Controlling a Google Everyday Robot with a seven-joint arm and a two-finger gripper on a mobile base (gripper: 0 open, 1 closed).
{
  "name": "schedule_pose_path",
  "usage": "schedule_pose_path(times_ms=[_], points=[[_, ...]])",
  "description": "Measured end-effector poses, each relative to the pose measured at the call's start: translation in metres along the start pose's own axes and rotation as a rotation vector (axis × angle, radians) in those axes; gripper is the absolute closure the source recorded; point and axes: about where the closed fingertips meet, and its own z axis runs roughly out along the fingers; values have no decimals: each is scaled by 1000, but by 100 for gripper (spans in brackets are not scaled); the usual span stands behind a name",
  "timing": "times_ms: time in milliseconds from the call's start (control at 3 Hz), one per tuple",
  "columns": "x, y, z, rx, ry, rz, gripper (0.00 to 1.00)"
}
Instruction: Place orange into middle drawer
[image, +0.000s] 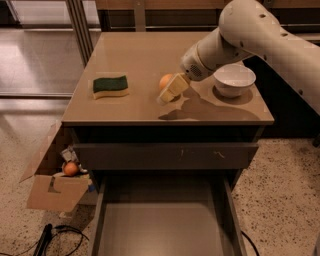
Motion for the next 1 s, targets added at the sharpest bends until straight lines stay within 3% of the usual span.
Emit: schedule_pose_path(times_ms=[667, 1000], points=[[11, -1, 26, -28, 36, 11, 0], [12, -1, 27, -31, 38, 11, 13]])
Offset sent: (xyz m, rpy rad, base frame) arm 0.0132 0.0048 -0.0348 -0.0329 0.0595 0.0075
